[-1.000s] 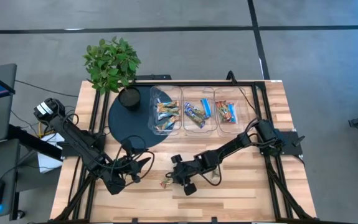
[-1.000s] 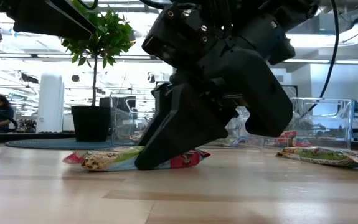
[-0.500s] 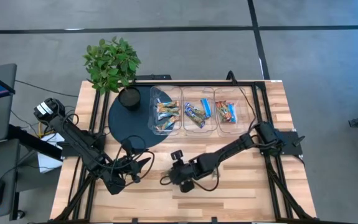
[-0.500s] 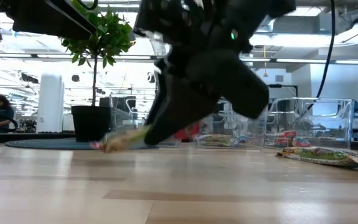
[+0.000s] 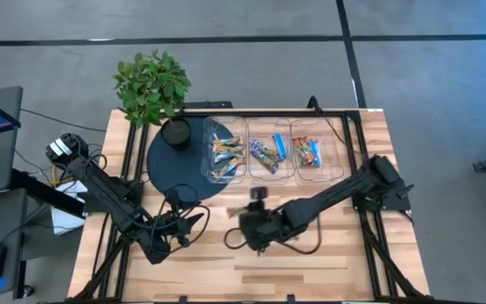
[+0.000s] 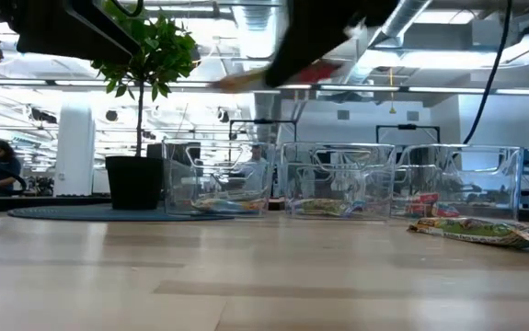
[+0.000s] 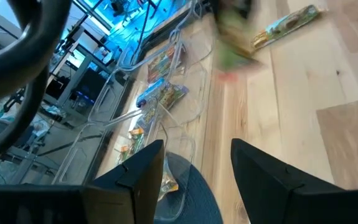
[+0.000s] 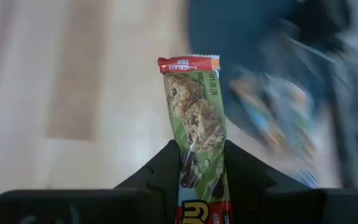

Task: Pick and place Granola Bars by type
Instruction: Put the red granola bar into the right transparent bin

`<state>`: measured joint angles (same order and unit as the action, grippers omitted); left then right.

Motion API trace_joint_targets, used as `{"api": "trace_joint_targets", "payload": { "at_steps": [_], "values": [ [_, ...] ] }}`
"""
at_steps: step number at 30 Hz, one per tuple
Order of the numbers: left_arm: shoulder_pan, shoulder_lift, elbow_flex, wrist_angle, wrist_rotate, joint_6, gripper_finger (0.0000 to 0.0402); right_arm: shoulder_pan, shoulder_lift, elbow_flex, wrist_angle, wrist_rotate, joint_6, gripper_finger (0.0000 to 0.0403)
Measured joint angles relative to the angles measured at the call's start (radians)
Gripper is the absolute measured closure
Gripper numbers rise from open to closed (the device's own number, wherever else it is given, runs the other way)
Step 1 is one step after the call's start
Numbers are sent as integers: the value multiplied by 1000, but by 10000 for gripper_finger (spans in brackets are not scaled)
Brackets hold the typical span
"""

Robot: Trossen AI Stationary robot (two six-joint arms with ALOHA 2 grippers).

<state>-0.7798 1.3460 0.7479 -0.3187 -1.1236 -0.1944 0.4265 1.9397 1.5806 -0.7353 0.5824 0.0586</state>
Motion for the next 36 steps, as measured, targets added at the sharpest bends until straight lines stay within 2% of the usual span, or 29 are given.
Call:
{"api": "trace_joint_targets", "payload": {
  "at_steps": [8,17,19,28,36],
  "values": [
    [0,0,0,-9,0,2,220,5,-135,-1,-392,182,428,311],
    [0,0,0,-14,-8,10,219,-9,-169,-1,-804,241,1020,311],
    [0,0,0,-14,-8,10,219,-17,-160,-4,-842,244,1126,311],
    [1,0,0,-16,-8,10,219,-105,-171,-141,-835,239,1176,311],
    [1,0,0,-16,-9,10,219,-230,-264,-332,-839,239,1249,311]
  ]
}}
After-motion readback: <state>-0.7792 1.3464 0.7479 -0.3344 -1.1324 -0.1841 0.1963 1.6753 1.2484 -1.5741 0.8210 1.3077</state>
